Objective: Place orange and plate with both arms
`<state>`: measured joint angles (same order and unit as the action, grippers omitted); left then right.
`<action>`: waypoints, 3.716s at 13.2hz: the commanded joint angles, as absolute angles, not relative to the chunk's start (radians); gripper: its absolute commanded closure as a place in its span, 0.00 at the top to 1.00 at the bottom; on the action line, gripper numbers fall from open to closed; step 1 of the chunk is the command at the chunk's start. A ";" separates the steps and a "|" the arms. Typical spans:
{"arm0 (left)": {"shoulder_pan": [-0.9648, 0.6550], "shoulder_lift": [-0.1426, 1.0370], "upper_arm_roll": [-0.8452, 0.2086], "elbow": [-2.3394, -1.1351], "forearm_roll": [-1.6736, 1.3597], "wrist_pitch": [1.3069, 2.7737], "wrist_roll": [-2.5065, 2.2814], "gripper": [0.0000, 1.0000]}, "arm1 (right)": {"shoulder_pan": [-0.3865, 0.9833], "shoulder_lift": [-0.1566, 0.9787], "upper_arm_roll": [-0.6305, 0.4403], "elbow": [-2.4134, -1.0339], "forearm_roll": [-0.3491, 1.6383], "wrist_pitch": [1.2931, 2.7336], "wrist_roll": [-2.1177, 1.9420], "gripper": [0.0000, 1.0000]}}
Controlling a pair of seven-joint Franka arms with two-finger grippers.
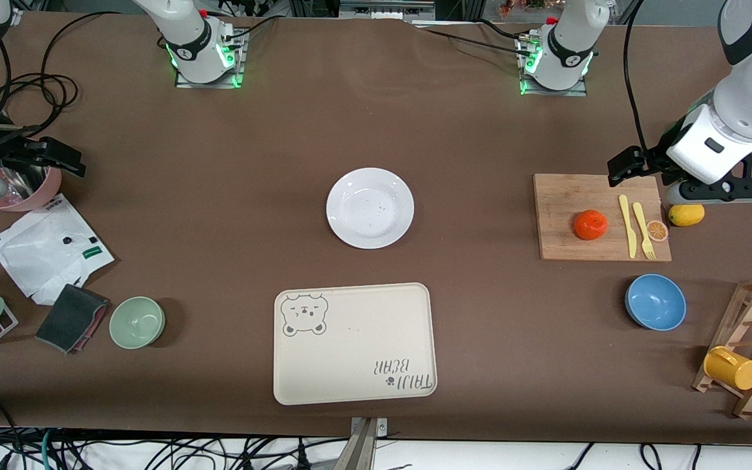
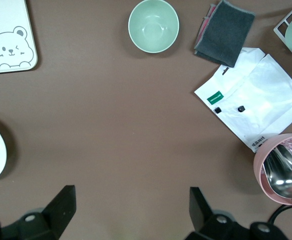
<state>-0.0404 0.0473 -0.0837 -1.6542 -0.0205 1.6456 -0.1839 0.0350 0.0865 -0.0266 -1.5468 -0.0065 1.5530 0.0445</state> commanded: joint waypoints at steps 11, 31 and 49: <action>-0.051 0.267 -0.084 -1.707 0.115 1.667 -0.158 1.00 | 0.038 0.091 -0.028 -1.534 -0.012 1.540 0.046 1.00; 0.106 0.413 -0.097 -2.151 0.265 2.339 -0.014 0.50 | 0.038 0.091 -0.028 -1.534 -0.009 1.540 0.046 1.00; -0.343 0.685 -0.408 -1.396 0.037 1.921 -0.811 0.20 | 0.038 0.092 -0.029 -1.534 -0.008 1.540 0.052 1.00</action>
